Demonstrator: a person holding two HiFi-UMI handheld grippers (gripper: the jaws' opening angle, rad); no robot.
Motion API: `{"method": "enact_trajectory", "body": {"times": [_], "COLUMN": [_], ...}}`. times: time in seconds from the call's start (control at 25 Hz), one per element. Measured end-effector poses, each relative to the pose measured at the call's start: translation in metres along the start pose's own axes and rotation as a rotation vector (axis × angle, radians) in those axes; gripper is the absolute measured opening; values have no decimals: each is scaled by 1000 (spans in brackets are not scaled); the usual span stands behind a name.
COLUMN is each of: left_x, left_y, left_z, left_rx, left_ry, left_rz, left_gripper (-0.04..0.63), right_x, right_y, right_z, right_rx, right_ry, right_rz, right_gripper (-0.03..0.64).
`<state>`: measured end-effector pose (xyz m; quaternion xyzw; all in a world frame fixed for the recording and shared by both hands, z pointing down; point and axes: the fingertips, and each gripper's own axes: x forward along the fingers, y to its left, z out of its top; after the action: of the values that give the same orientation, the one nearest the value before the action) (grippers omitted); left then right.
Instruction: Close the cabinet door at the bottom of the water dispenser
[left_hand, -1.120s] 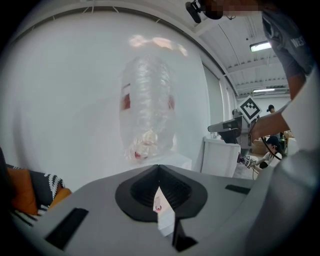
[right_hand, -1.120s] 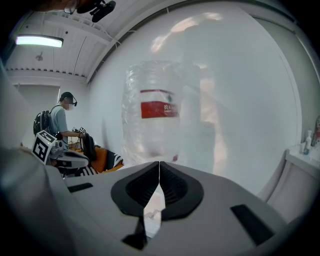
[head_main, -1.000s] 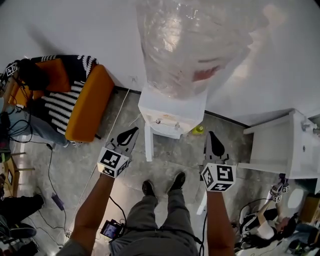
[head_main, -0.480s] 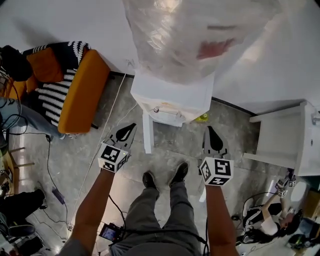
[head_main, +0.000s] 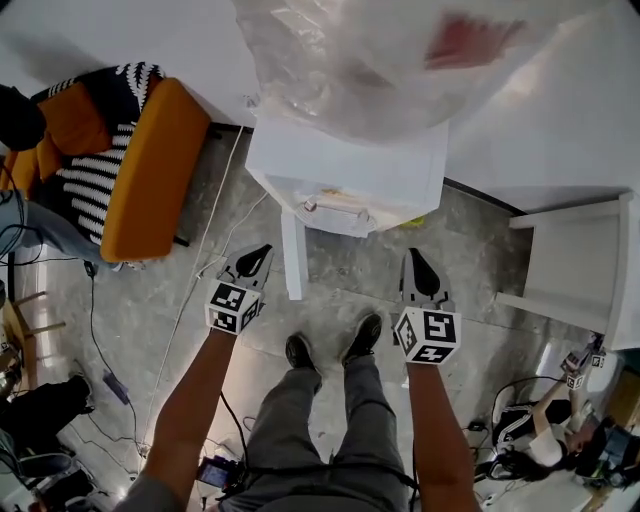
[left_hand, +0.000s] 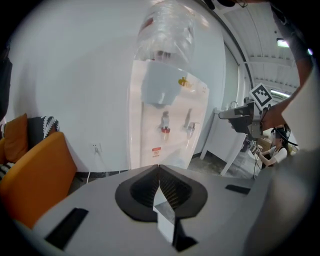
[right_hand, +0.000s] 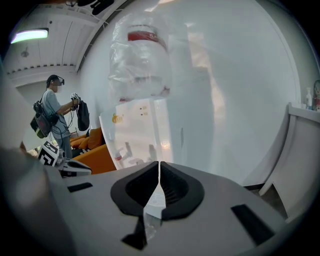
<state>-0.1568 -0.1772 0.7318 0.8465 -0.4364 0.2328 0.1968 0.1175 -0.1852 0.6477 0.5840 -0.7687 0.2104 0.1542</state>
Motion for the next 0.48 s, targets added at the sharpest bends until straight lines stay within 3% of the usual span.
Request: {"method": "enact_trajectory", "body": {"times": [0.48], "left_x": [55], "left_y": [11], "left_z": [-120], "left_rx": [-34], "left_ry": [180], "left_rz": [-13], "left_gripper": [18], "right_x": [31], "right_y": [-16], "right_z": [-73], "right_rx": [18], "right_ry": [67], "right_rz": [5], "right_gripper": [34]}}
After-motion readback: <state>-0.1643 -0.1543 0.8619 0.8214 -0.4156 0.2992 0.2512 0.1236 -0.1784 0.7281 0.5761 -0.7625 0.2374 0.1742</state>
